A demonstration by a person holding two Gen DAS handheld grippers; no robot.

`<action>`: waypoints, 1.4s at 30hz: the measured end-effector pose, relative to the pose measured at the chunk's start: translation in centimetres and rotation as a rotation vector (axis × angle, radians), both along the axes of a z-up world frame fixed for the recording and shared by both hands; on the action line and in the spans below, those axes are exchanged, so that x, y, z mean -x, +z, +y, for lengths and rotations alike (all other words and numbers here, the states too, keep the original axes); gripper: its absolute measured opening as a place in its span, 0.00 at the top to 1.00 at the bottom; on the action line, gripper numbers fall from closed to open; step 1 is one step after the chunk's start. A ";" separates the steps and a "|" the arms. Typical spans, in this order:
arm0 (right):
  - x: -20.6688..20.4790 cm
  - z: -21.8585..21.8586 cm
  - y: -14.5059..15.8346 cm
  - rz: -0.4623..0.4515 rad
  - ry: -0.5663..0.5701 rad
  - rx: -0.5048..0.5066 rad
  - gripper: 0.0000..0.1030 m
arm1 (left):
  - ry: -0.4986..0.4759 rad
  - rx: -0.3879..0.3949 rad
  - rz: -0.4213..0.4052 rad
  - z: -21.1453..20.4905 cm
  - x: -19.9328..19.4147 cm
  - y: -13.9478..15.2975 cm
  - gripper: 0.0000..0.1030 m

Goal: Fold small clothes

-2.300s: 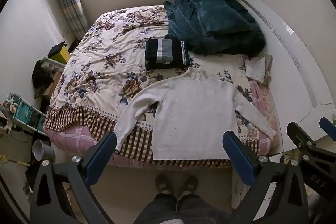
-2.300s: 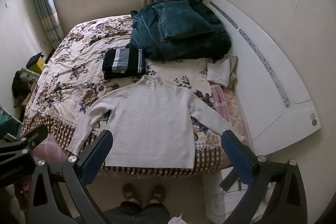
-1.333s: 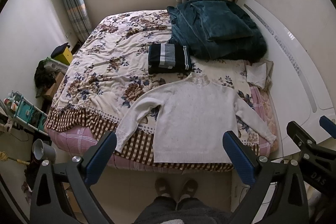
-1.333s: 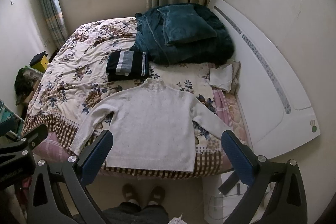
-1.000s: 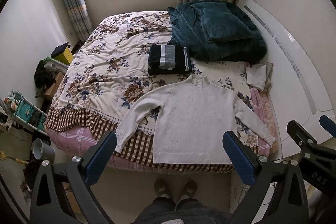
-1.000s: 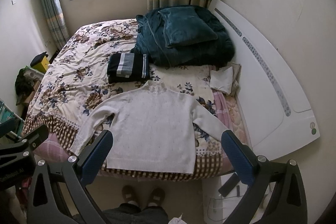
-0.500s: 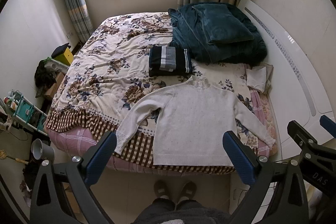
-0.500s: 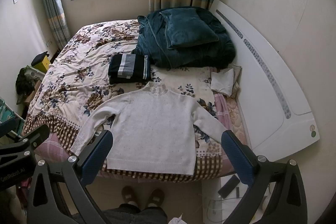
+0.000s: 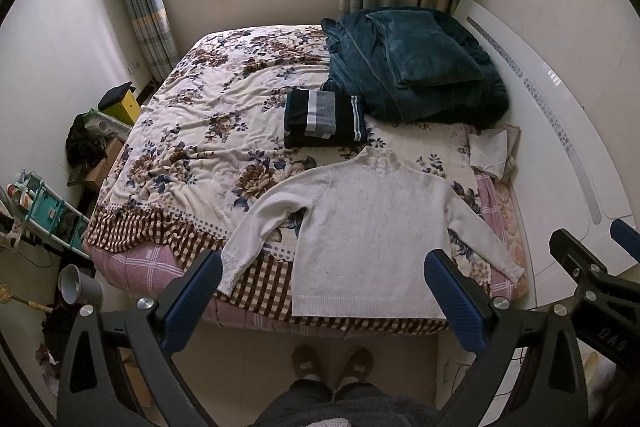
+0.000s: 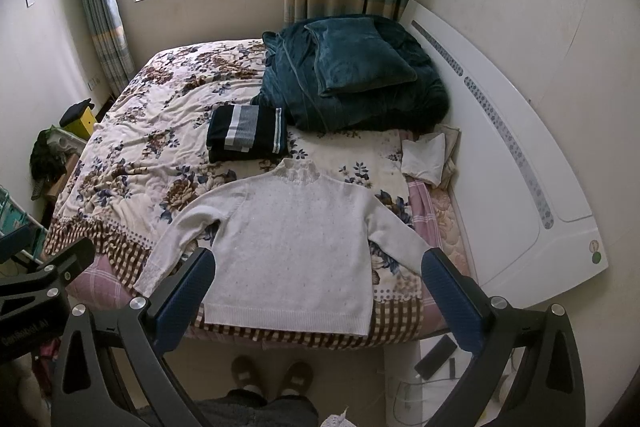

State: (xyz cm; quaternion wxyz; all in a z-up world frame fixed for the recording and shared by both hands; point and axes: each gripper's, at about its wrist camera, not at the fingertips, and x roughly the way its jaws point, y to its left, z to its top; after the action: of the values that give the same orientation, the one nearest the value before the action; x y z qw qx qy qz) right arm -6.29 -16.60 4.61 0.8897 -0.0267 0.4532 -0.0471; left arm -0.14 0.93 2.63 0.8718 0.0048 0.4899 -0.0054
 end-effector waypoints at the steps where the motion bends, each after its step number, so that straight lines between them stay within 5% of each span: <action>1: 0.0 0.0 0.0 0.000 0.001 -0.001 0.00 | 0.000 0.001 -0.001 0.0 0.1 -0.1 0.00; 20: 0.1 0.3 0.2 -0.001 -0.003 -0.005 0.00 | 0.001 0.012 -0.006 0.2 0.0 0.4 0.00; 28: -2.2 0.3 -0.8 0.016 -0.078 -0.058 0.00 | -0.019 -0.054 -0.074 0.3 -6.1 -2.8 0.00; 32: -3.6 -3.2 -6.6 0.050 -0.210 -0.119 0.00 | -0.043 -0.079 -0.068 -1.1 -9.8 -8.0 0.00; 36: -5.1 -9.8 -15.6 0.117 -0.426 -0.189 0.00 | -0.072 -0.135 0.016 -4.9 -14.4 -15.9 0.00; 38: -5.1 -13.4 -20.1 0.132 -0.516 -0.243 0.08 | -0.075 -0.154 0.062 -6.7 -16.0 -19.6 0.00; 40: -5.3 -17.5 -25.2 0.165 -0.610 -0.306 0.38 | -0.067 -0.179 0.114 -8.5 -17.6 -22.8 0.00; 42: -5.7 -22.2 -30.8 0.222 -0.708 -0.379 0.48 | -0.060 -0.193 0.151 -10.4 -19.2 -26.2 0.00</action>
State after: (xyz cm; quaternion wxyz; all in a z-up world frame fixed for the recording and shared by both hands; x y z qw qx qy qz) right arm -0.59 -38.83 -26.24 0.7535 0.2901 0.5282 -0.2628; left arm 19.11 -9.46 -23.52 0.8273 0.1030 0.5521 0.0151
